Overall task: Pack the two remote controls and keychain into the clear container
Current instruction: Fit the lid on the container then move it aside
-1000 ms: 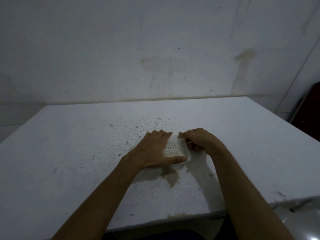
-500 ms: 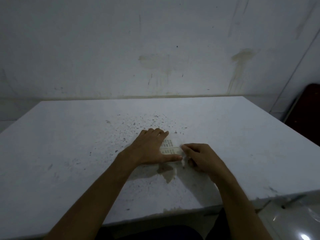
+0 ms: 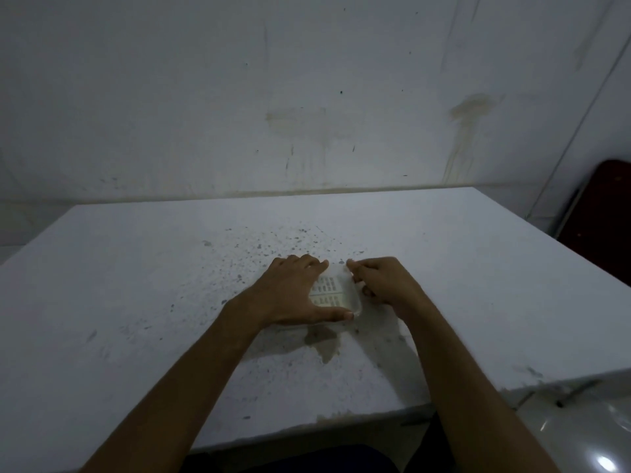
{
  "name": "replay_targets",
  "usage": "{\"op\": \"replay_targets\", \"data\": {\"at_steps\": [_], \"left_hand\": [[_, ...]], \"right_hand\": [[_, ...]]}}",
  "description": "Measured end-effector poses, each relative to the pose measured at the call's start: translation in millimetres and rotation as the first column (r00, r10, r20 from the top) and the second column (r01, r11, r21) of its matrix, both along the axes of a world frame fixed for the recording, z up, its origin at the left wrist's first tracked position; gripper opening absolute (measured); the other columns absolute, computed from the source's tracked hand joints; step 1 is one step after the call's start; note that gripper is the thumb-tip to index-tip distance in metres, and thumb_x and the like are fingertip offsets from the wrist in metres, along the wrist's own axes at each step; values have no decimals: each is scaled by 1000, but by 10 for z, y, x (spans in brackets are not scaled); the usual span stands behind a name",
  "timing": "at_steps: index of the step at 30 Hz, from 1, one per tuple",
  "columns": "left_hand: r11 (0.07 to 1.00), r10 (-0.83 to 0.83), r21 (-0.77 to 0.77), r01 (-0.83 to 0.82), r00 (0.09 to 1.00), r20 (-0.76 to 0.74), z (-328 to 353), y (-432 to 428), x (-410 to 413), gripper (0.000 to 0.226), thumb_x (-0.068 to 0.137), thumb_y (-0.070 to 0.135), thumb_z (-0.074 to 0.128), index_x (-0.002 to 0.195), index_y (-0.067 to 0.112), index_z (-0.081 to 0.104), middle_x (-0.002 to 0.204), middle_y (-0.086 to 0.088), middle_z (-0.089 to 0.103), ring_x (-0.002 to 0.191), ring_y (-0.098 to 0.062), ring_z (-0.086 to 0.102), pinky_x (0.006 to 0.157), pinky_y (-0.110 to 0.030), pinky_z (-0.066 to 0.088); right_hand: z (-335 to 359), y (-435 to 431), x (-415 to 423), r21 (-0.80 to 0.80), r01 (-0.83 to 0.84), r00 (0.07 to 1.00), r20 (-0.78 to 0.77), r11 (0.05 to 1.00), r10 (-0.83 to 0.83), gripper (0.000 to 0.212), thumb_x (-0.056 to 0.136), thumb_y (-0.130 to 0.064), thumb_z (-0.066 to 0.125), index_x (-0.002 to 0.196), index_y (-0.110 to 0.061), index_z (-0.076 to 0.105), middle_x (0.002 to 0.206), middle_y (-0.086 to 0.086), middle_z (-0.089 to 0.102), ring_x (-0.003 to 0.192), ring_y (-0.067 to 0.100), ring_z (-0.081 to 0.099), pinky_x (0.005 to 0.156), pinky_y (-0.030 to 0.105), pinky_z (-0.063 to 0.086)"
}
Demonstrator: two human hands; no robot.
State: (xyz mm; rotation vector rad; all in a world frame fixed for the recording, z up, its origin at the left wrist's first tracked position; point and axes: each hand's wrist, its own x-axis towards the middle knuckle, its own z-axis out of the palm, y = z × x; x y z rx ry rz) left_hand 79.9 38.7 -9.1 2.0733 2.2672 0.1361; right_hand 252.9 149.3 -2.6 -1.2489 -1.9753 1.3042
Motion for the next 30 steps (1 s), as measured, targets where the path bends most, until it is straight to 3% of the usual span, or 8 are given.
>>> {"op": "replay_targets", "data": {"at_steps": [6,9,11,14,17,23,27,30], "left_hand": [[1000,8,-14,-8,1000,3,26,-32,10,121,65,99,39,158,21,26,161,-2,33,140,-23,36,116,-45,26],[999,-1,-32,0,1000,-20,54,-5,10,122,65,100,36,157,21,27,159,-3,36,137,-24,39,115,-46,28],[999,4,-40,-6,1000,-29,65,1,23,123,64,101,35,157,21,27,159,-3,37,137,-24,40,115,-46,29],[999,9,-50,-10,1000,-26,70,-20,38,122,65,99,36,158,22,25,162,-3,33,142,-24,36,117,-47,26],[999,11,-49,-11,1000,-8,74,-21,35,118,68,97,39,159,23,23,165,-2,28,145,-24,32,118,-47,23],[997,4,-73,-5,1000,-16,51,-4,0,122,64,101,34,159,27,21,166,0,27,145,-25,33,119,-49,22],[997,2,-82,-8,997,-72,114,23,-12,123,61,104,29,158,29,24,162,1,35,139,-24,41,117,-50,25],[997,8,-79,-14,997,-81,117,35,-21,123,60,104,30,158,30,26,161,2,37,138,-23,43,116,-50,26]], "right_hand": [[37,251,-223,-149,1,989,146,989,21,31,84,-38,79,89,-7,77,81,4,71,60,18,54,52,27,43],[99,327,-278,-235,7,981,190,972,39,33,78,-35,82,89,-4,75,81,6,68,59,18,50,52,28,40],[123,276,-260,-168,-5,979,199,986,39,32,82,-35,80,94,-5,76,85,4,72,62,17,57,55,27,45],[73,25,-100,39,-71,984,166,997,64,36,96,-35,65,123,-13,72,95,4,73,69,17,65,56,25,53],[-40,-238,156,18,-122,983,140,992,119,39,102,-32,55,139,-20,60,91,3,71,65,15,62,52,24,52],[-187,-443,357,2,-100,995,16,995,100,37,102,-35,56,136,-22,63,87,1,73,58,10,58,49,19,47],[-67,-285,253,11,-101,994,41,995,100,42,100,-36,59,141,-28,54,101,5,72,72,14,64,54,24,50],[33,-45,46,45,-34,999,37,998,32,44,97,-48,60,125,-17,71,93,1,73,71,14,63,56,24,51]]}}
